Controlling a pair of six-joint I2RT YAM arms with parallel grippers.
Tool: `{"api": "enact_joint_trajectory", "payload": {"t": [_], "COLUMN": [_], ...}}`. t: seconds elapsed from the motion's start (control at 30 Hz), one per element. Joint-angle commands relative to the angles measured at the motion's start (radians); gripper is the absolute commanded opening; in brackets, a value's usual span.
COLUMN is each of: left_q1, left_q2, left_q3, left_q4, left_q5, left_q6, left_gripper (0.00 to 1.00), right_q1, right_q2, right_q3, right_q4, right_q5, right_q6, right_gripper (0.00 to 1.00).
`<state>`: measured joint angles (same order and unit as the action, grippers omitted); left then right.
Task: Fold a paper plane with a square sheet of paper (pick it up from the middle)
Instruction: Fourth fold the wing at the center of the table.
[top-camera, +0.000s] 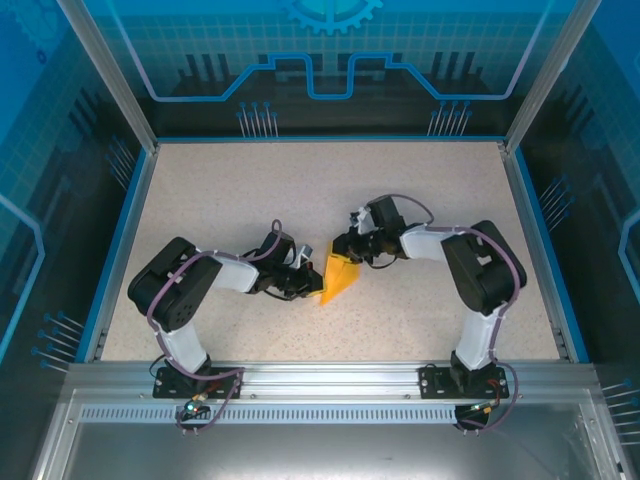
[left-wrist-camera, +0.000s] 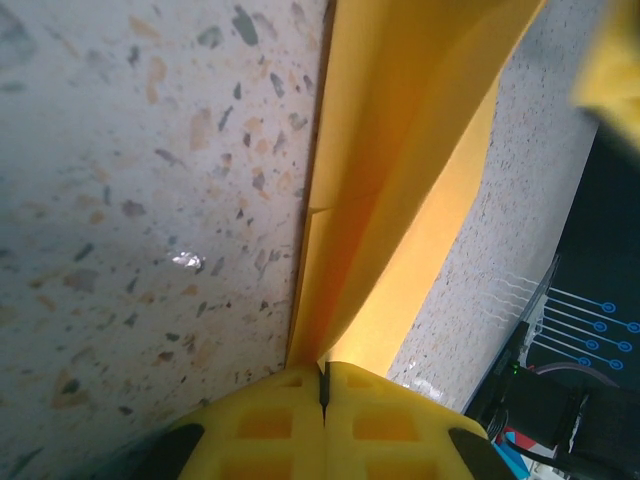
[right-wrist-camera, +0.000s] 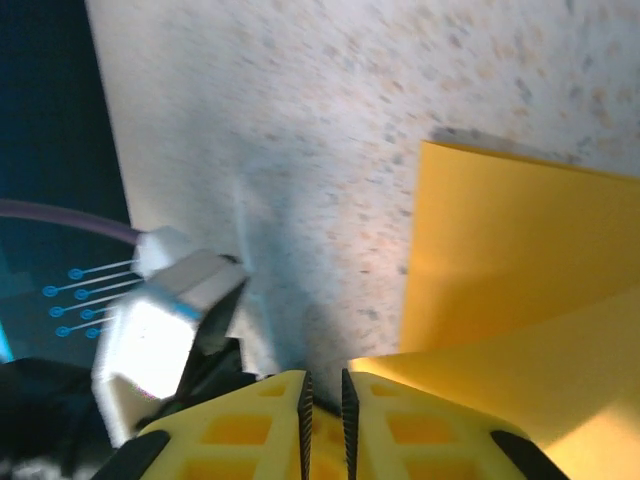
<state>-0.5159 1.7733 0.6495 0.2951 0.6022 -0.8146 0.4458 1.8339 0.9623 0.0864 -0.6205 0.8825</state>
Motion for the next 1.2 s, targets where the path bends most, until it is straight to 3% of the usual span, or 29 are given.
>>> {"api": "enact_joint_trajectory", "payload": {"t": [0.0,0.43,0.73,1.17], "left_q1": [0.006,0.005,0.006,0.005], "left_q2": [0.057,0.068,0.077,0.081], "left_q3": [-0.017,-0.009,0.002,0.002], "left_q4": [-0.054,-0.061,-0.080,-0.097], "left_q5": [-0.035,-0.025,-0.008,-0.020], "left_q6": [-0.020,-0.015,0.008,0.005], "left_gripper": [0.00,0.00,0.00,0.00], "right_q1": [-0.006,0.067,0.059,0.052], "right_q2": [-0.072,0.052,0.135,0.104], "right_q3": [-0.021,-0.022,0.006,-0.009], "right_q4": [-0.042,0.064,-0.075,-0.030], "right_q5": [0.000,-0.012,0.076,0.029], "right_q6": [-0.037,0.034,-0.015,-0.015], "right_gripper": [0.19,0.17,0.14,0.14]}}
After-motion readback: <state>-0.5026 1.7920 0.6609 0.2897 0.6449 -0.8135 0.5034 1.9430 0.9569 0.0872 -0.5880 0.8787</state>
